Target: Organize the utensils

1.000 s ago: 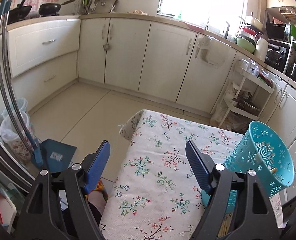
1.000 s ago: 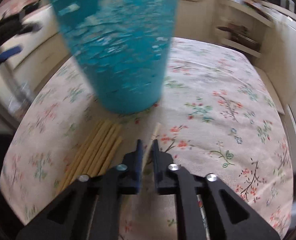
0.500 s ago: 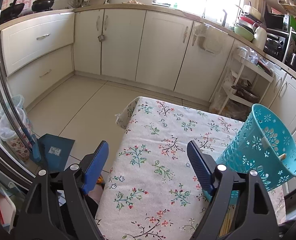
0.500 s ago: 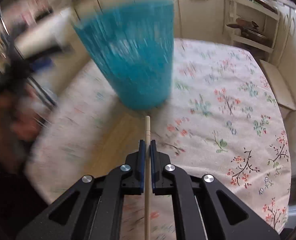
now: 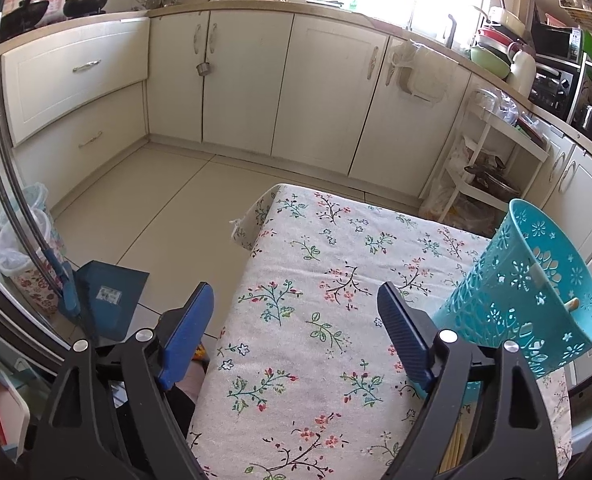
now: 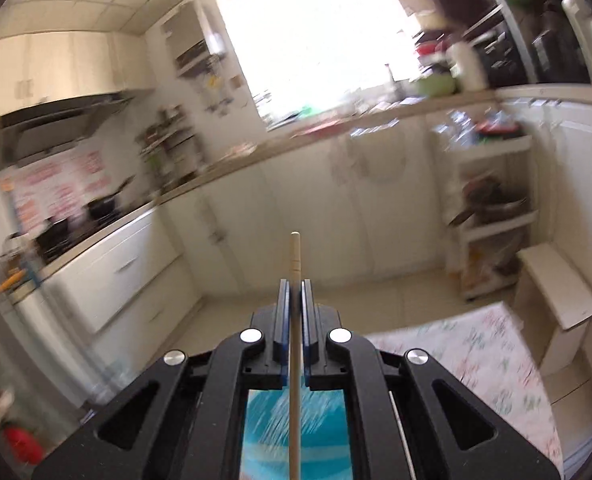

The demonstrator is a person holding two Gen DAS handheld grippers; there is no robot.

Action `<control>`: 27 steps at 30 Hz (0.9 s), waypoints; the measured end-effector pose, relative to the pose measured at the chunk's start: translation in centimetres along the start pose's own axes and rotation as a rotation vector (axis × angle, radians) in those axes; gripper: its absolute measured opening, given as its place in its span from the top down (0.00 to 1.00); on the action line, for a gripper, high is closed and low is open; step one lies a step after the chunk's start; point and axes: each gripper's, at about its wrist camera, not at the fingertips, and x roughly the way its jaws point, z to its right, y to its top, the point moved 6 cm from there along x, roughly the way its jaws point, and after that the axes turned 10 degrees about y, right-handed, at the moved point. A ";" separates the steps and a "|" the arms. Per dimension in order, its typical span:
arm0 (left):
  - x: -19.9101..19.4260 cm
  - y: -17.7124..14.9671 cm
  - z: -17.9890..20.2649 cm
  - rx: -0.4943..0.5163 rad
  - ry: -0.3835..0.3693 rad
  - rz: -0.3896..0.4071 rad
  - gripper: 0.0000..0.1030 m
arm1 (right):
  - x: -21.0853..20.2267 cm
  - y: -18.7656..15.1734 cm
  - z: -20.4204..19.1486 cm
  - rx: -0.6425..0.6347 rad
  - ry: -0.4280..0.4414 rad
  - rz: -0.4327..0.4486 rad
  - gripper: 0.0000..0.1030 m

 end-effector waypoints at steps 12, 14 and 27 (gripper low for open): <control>0.2 0.0 -0.1 -0.004 -0.022 -0.019 0.20 | 1.1 -4.2 1.0 -0.035 -0.065 -0.115 0.92; 0.3 -0.1 -0.1 0.004 -0.012 -0.022 0.20 | -0.5 -4.6 0.8 -0.039 -0.056 -0.117 0.91; 1.3 -1.6 -0.1 0.064 0.032 -0.064 0.20 | -7.0 -23.1 3.1 0.080 -0.112 -0.515 0.79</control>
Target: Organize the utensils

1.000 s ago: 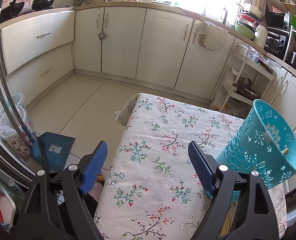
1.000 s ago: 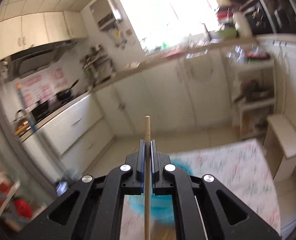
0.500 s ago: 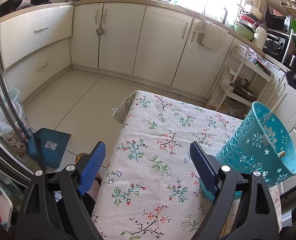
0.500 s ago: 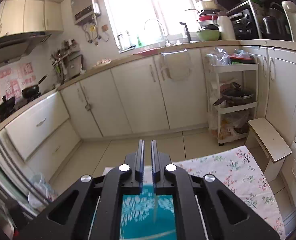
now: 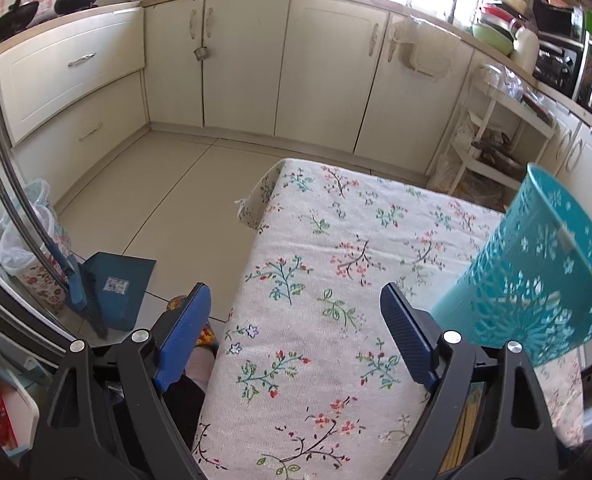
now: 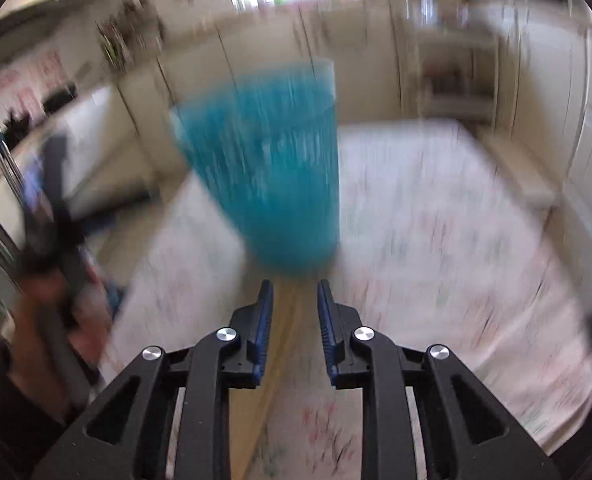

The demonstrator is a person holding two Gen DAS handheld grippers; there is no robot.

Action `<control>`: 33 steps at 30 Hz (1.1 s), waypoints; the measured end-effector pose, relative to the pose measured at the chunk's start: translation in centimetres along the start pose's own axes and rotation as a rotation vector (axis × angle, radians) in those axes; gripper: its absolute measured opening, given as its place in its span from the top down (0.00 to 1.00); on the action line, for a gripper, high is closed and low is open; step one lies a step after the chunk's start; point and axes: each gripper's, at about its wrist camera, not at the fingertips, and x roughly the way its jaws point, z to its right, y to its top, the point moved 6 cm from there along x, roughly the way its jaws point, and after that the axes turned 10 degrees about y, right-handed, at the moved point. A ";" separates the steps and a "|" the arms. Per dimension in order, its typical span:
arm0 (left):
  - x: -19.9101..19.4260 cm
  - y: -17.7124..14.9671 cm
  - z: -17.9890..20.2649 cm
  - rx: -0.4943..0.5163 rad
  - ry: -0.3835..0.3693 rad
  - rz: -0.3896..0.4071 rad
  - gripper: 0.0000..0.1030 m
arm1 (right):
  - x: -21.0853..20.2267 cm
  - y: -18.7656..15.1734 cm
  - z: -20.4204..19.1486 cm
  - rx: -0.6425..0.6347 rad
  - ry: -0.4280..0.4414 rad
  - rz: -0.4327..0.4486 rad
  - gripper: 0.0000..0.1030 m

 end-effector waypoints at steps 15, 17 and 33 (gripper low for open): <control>1.0 -4.5 4.5 0.260 -0.179 -0.149 0.19 | 4.2 -1.8 0.2 -0.121 -0.099 -0.084 0.90; 0.7 -5.9 5.9 0.326 -0.206 -0.165 0.19 | 4.0 -1.7 0.8 -0.126 -0.112 -0.079 0.91; -0.2 -9.5 9.0 0.434 -0.277 -0.208 0.19 | 3.4 -1.3 3.0 -0.048 -0.041 -0.027 0.91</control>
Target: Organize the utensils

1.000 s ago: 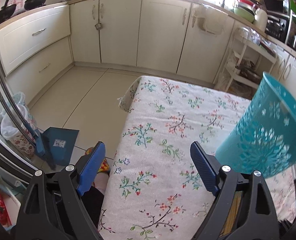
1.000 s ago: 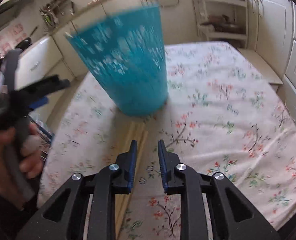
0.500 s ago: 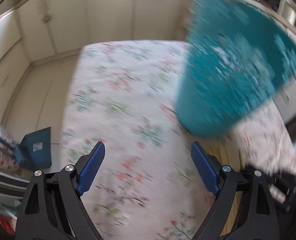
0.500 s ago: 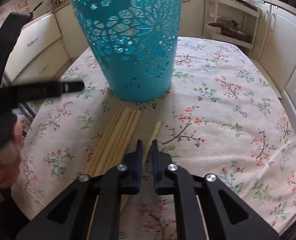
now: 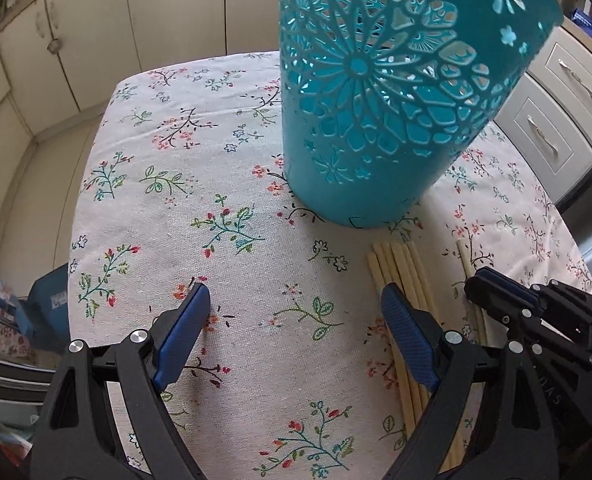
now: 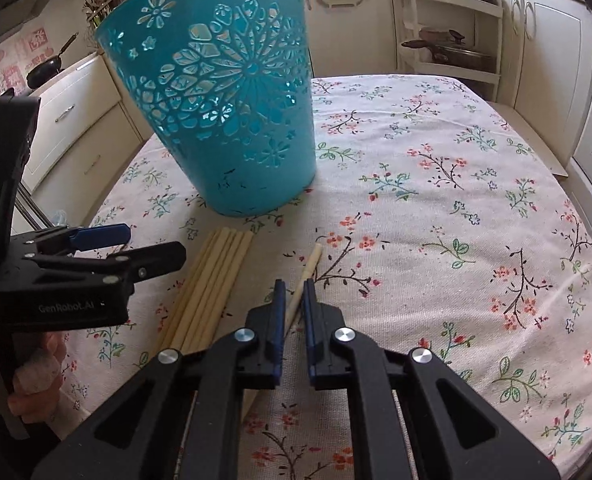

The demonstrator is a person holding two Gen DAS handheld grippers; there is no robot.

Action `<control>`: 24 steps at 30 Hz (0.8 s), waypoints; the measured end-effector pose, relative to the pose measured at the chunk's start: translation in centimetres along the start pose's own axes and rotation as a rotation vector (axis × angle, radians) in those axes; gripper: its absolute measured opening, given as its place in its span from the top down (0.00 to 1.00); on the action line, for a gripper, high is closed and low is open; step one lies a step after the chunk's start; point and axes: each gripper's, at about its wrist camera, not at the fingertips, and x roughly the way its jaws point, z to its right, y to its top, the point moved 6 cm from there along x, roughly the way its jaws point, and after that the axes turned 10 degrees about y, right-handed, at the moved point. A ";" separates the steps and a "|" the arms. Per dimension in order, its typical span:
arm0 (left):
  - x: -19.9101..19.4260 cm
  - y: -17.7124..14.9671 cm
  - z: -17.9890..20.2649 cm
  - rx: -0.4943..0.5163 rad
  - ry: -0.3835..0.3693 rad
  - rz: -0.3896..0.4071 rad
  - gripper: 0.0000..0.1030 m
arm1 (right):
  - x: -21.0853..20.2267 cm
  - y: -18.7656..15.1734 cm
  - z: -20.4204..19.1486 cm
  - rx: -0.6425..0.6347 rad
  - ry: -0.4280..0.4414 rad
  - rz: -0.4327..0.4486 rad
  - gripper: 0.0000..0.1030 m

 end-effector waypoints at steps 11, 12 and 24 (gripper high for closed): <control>-0.2 -0.4 0.9 0.051 0.023 0.008 0.19 | -0.2 -0.2 -0.2 0.002 0.003 0.001 0.91; -0.1 -0.4 0.9 0.060 0.037 0.014 0.19 | -0.2 -0.2 -0.2 0.002 0.003 0.000 0.91; -0.4 -0.5 1.0 0.056 0.039 0.014 0.18 | -0.2 -0.2 -0.2 0.002 0.003 0.001 0.91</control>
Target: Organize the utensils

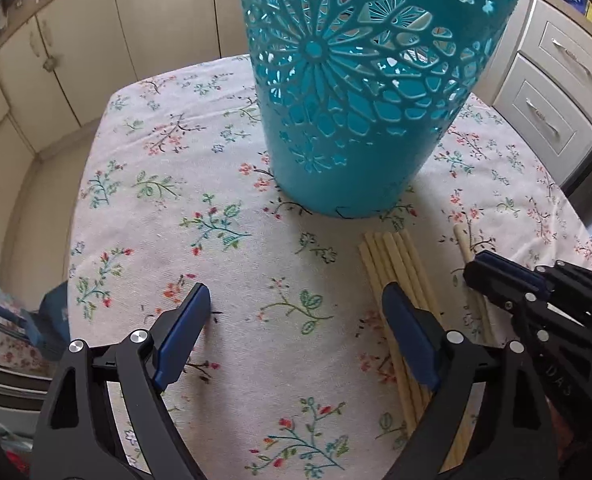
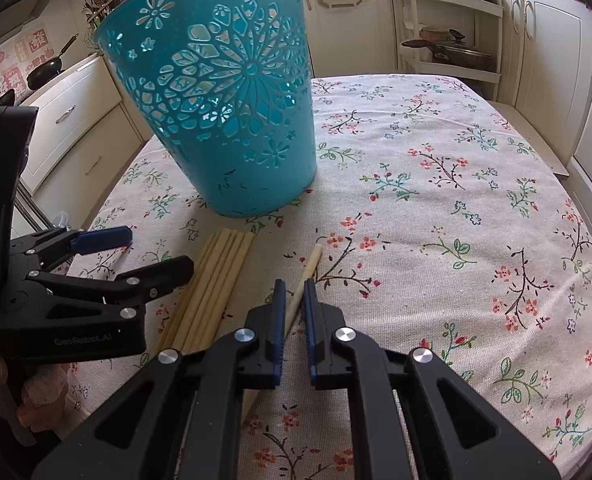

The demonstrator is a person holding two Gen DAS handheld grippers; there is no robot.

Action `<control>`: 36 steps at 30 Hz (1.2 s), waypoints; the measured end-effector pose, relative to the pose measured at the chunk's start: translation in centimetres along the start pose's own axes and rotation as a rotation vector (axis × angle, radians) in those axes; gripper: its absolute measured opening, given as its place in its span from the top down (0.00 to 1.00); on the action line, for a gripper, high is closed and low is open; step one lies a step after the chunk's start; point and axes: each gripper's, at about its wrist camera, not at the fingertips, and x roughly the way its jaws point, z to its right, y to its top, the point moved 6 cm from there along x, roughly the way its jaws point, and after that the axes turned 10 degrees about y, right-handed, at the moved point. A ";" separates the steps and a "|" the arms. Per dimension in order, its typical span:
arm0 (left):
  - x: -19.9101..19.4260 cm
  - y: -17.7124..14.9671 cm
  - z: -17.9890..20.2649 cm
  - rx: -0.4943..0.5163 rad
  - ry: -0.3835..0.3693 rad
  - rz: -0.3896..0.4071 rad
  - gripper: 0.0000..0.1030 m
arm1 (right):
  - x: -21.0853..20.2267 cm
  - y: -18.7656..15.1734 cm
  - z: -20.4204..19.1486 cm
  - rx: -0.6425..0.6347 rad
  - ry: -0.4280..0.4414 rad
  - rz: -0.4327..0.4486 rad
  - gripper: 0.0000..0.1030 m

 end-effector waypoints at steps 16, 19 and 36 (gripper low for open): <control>-0.7 -0.7 0.6 -0.047 -0.039 -0.017 0.18 | 0.0 0.0 0.0 0.002 0.001 0.000 0.90; -0.8 -0.8 0.8 -0.035 -0.015 -0.015 0.18 | 0.0 0.1 0.0 0.002 0.001 0.000 0.90; -0.3 -0.8 -0.3 -0.023 0.081 -0.013 0.19 | 0.0 0.1 0.0 0.003 0.001 -0.001 0.90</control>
